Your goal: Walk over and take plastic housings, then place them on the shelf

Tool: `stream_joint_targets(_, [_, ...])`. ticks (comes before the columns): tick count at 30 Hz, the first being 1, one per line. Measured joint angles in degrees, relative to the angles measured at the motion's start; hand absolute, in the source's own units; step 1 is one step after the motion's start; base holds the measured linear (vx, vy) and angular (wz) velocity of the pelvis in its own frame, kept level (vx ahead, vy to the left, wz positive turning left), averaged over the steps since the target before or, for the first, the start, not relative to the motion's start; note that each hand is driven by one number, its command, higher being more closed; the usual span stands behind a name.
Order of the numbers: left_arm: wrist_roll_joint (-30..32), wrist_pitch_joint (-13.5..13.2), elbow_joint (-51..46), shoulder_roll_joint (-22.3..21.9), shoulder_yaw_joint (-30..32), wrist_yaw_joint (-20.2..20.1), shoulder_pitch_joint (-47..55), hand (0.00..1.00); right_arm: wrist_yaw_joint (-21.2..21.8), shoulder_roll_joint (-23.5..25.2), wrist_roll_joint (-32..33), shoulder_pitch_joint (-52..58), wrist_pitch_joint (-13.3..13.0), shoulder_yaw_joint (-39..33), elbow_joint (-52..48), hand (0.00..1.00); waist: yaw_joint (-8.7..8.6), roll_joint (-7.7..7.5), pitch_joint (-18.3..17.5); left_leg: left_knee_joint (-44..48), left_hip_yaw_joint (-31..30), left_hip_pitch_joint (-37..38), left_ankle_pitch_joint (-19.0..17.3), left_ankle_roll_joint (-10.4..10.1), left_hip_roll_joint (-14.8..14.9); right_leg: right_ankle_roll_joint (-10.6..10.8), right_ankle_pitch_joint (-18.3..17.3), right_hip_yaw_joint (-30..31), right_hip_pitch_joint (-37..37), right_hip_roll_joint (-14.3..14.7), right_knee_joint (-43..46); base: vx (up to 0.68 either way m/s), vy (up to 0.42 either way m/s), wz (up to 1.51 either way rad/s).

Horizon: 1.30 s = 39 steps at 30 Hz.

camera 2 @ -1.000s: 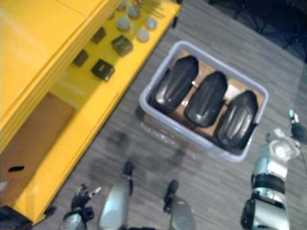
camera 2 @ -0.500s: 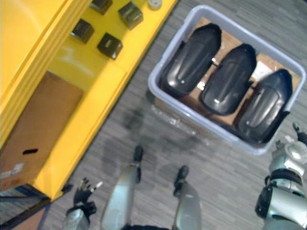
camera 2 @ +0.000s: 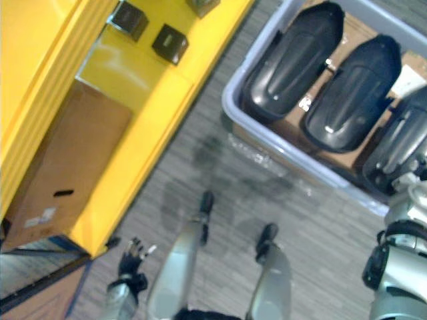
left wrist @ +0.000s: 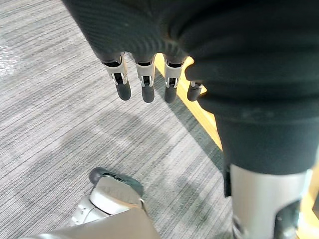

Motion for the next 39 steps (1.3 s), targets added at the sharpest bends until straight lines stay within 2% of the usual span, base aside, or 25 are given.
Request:
stream_joint_targets(4, [-1.65,-0.09,-0.06,-0.09,0.0,-0.35,-0.21,0.0,0.21,0.0,-0.66,-0.05,2.76,0.02,0.06,0.0,0.34,0.1,0.04,0.3,-0.06,-0.33,0.05,-0.06,0.06,-0.09,-0.37,-0.05,-0.41,-0.09,0.77,0.0,0.0,0.0])
stream_joint_targets(5, [-1.77,-0.12,-0.13,-0.14,0.0,-0.36,-0.26,0.0,0.56,-0.02,-0.67,-0.04,3.86,0.02,0.06,1.0,0.46,0.1,0.04,0.39,-0.08,-0.42,0.05,-0.07,0.06,-0.06,-0.51,-0.07,-0.46,-0.1,0.89,0.0,0.0,0.0])
stream_joint_targets(12, [-1.82,-1.48,-1.21,-0.53,0.0,-0.37,-0.44,0.0,1.61,-1.59,-1.99,-0.11,9.21,0.21,0.64,1.0,0.94,0.12,0.03,1.57,-0.37,-1.63,0.04,-0.08,-0.02,-0.13,-1.2,-0.27,-1.63,-0.54,2.65,-0.01,-0.005,0.02])
stream_joint_targets(16, [-2.45,-2.12,-2.5,-1.0,-0.13,-0.45,-0.46,0.0,1.15,-1.71,-5.91,-0.48,12.86,1.2,0.78,1.0,1.01,0.2,-0.02,1.97,-0.4,-2.01,0.09,-0.13,-0.03,-0.1,-1.38,-0.22,-2.15,-0.68,3.47,0.0,0.0,0.0])
stream_joint_targets(25, [-4.02,-2.13,-2.75,-1.72,-0.8,-0.5,-0.45,0.0,-0.09,-2.38,-15.72,-2.31,18.59,2.18,2.3,1.0,1.02,0.38,-0.13,-0.13,-0.21,-1.09,1.45,-0.36,-0.29,-0.14,-1.4,-0.46,-2.12,-0.97,3.54,0.01,-0.014,0.02])
stream_joint_targets(31, [-4.05,-2.17,-2.82,-1.75,-2.02,-1.33,-0.45,0.0,0.0,-2.96,-20.18,-2.39,19.94,2.46,2.64,1.0,1.09,1.52,-0.81,-0.2,-0.24,-0.87,1.57,-0.34,-0.3,-0.14,-1.39,-0.66,-1.86,-0.96,3.54,0.0,0.0,0.0])
stream_joint_targets(39, [-4.06,-2.13,-4.88,-1.55,-1.93,-1.47,-0.34,0.0,0.23,-2.86,-22.03,-0.2,20.04,2.47,4.41,1.0,1.1,1.66,-1.77,-0.95,-0.86,1.52,1.77,-0.35,-0.36,-0.09,-1.36,-1.73,1.42,-0.88,2.57,0.0,-0.003,0.05])
